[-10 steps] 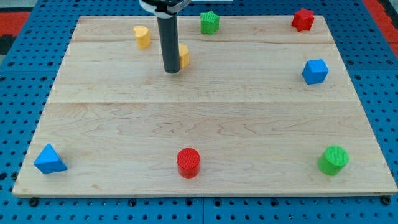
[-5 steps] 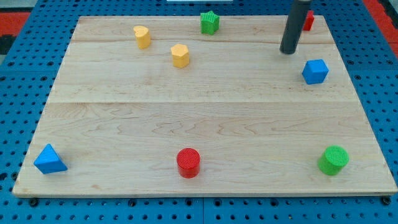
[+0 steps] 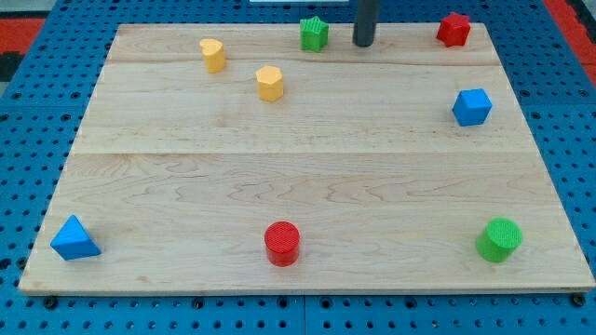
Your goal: Slide the green star a bit right
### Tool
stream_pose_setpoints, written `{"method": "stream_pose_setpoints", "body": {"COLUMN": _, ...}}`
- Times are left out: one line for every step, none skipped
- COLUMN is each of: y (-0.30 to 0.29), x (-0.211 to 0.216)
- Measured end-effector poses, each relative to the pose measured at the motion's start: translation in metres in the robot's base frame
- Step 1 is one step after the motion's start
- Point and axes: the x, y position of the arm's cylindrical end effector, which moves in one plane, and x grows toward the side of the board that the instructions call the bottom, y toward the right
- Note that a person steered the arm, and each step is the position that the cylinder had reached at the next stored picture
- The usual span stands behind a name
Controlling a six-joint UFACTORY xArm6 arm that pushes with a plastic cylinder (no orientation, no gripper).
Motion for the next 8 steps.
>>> {"method": "stream_pose_setpoints", "body": {"y": -0.038, "x": 0.043}}
{"method": "stream_pose_setpoints", "body": {"y": -0.071, "x": 0.025}}
{"method": "stream_pose_setpoints", "body": {"y": -0.084, "x": -0.02}}
{"method": "stream_pose_setpoints", "body": {"y": -0.122, "x": -0.029}}
{"method": "stream_pose_setpoints", "body": {"y": -0.15, "x": -0.047}}
{"method": "stream_pose_setpoints", "body": {"y": -0.141, "x": -0.059}}
{"method": "stream_pose_setpoints", "body": {"y": -0.116, "x": -0.058}}
{"method": "stream_pose_setpoints", "body": {"y": -0.059, "x": -0.059}}
